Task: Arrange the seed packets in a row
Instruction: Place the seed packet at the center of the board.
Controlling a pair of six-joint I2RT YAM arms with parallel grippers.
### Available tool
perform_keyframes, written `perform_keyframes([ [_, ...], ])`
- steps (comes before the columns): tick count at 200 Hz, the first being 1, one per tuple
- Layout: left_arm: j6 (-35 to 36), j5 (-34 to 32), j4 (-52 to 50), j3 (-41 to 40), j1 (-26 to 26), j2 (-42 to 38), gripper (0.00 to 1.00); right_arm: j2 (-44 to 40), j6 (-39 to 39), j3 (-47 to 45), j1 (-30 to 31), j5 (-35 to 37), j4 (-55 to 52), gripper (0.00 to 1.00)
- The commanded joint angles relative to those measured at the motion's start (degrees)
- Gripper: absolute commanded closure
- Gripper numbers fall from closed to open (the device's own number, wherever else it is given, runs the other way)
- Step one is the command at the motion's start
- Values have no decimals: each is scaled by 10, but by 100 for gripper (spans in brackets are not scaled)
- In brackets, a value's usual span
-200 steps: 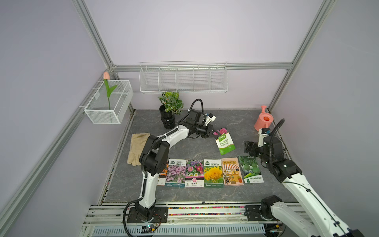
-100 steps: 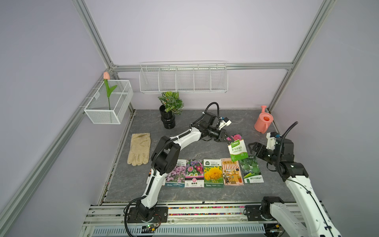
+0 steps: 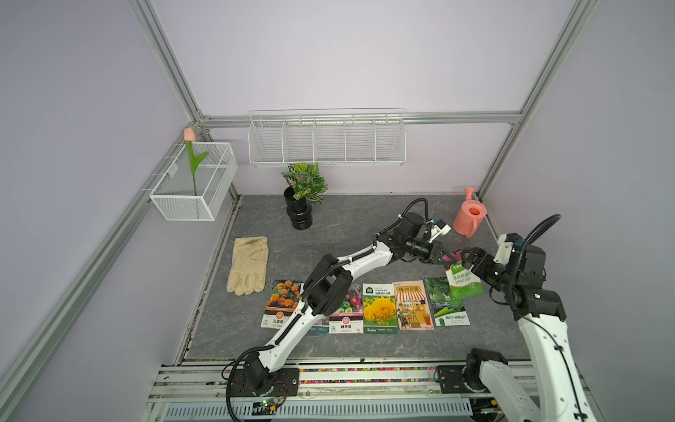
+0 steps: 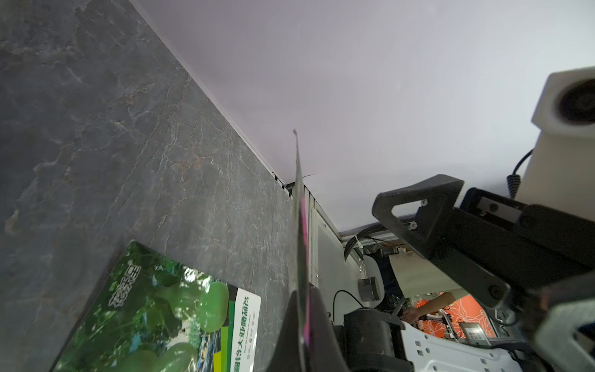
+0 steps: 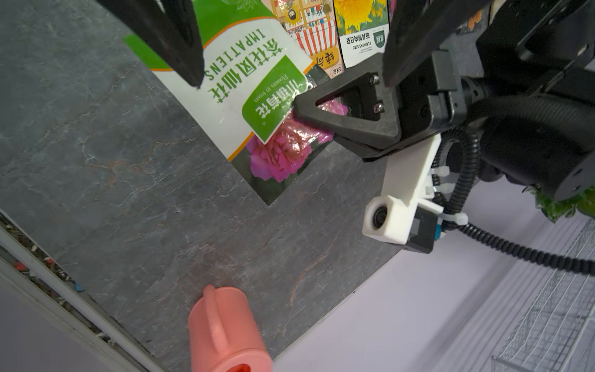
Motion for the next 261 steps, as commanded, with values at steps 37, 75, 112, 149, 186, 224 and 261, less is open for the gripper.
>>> perform_keyframes([
  [37,-57,-73,38,134,-42,103,100,-10,23,22,-26,18,6,11],
  [75,-88,-91,34,221,-62,176,100,-19,18,2,-28,43,12,11],
  [112,-77,-119,1,242,-63,194,100,-18,14,-14,-30,46,20,11],
  [149,-74,-123,-26,255,-63,208,100,-16,9,-24,-31,46,28,11],
  [186,-70,-129,-39,258,-63,210,100,-18,6,-33,-31,48,30,11],
  [224,-74,-119,-50,258,-63,212,100,-20,2,-38,-32,56,31,11],
  [261,-77,-109,-59,257,-63,216,94,-19,2,-42,-33,60,33,11],
])
